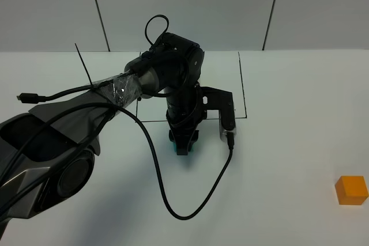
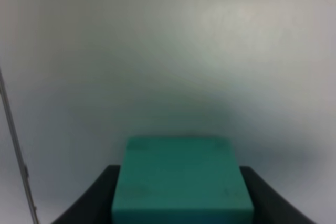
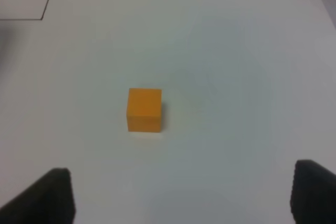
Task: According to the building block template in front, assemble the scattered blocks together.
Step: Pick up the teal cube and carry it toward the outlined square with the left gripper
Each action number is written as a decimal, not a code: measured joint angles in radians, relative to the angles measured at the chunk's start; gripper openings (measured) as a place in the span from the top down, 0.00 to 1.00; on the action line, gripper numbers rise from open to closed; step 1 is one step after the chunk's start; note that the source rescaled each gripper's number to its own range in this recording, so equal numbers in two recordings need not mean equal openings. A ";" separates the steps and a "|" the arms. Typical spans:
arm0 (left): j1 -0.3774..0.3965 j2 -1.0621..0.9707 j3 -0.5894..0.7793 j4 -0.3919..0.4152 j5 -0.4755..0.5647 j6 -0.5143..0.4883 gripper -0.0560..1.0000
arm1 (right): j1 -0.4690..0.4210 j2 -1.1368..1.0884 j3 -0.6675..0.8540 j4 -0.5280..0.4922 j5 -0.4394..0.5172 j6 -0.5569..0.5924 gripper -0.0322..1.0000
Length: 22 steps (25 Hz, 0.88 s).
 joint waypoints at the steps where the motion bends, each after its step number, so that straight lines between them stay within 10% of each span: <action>1: 0.000 0.000 0.000 0.000 0.000 0.000 0.94 | 0.000 0.000 0.000 0.000 0.000 0.000 0.29; 4: 0.000 0.001 0.000 -0.008 0.000 0.000 0.84 | 0.000 0.000 0.000 0.000 0.000 0.000 0.29; 11: 0.000 0.002 0.000 0.000 0.000 0.001 0.08 | 0.000 0.000 0.000 0.000 0.000 0.000 0.29; 22: 0.002 -0.150 0.000 0.011 0.001 -0.219 0.03 | 0.000 0.000 0.000 0.000 0.000 0.000 0.29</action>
